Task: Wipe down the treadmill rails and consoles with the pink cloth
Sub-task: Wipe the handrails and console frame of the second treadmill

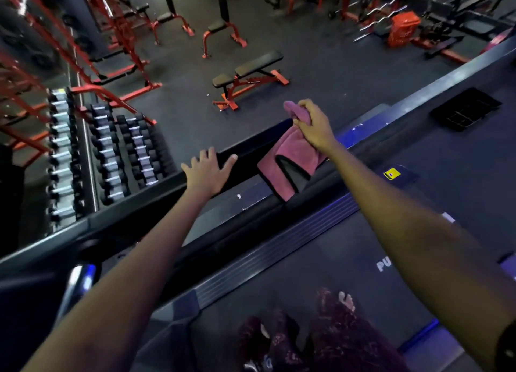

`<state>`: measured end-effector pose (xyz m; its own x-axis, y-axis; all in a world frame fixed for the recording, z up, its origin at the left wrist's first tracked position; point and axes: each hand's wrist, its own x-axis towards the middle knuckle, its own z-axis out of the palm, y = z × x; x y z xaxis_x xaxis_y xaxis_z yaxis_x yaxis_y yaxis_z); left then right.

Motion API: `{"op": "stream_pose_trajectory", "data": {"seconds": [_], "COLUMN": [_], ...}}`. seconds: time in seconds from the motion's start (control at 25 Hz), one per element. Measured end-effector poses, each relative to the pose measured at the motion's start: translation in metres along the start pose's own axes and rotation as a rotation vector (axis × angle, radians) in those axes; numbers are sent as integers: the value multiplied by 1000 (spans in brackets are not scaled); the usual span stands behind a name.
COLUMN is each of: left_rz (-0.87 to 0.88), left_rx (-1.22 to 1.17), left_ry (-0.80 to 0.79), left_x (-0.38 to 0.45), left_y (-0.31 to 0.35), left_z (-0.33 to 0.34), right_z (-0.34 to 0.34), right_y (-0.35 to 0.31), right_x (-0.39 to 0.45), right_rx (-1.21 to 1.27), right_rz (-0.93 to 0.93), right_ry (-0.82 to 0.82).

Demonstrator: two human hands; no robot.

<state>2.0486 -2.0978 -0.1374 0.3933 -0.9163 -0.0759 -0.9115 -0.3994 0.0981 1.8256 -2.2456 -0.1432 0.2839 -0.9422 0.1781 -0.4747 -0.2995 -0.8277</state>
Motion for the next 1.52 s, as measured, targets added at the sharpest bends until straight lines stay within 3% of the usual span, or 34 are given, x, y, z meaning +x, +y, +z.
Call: {"op": "stream_pose_trajectory", "data": {"seconds": [0.08, 0.2, 0.32, 0.56, 0.88, 1.08, 1.32, 1.52], "left_rz": [-15, 106, 157, 137, 110, 95, 66, -22], "left_rx": [-76, -102, -74, 28, 16, 25, 8, 2], "left_ry": [-25, -41, -61, 95, 158, 186, 199, 193], "left_x": [14, 42, 61, 64, 67, 67, 66, 65], "left_y": [25, 84, 134, 147, 149, 152, 155, 161], "left_z": [-4, -1, 8, 22, 30, 30, 29, 27], "right_z": [0, -6, -9, 6, 1, 15, -7, -6], "right_y": [22, 33, 38, 70, 69, 81, 74, 85], "right_x": [-5, -8, 1, -3, 12, 1, 35, 20], "right_rx": [211, 468, 667, 909, 1066, 1183, 1111, 1088], "right_rz": [72, 249, 246, 369, 245, 469, 323, 523], "right_ry": [65, 51, -7, -199, -203, -328, -352, -527]}}
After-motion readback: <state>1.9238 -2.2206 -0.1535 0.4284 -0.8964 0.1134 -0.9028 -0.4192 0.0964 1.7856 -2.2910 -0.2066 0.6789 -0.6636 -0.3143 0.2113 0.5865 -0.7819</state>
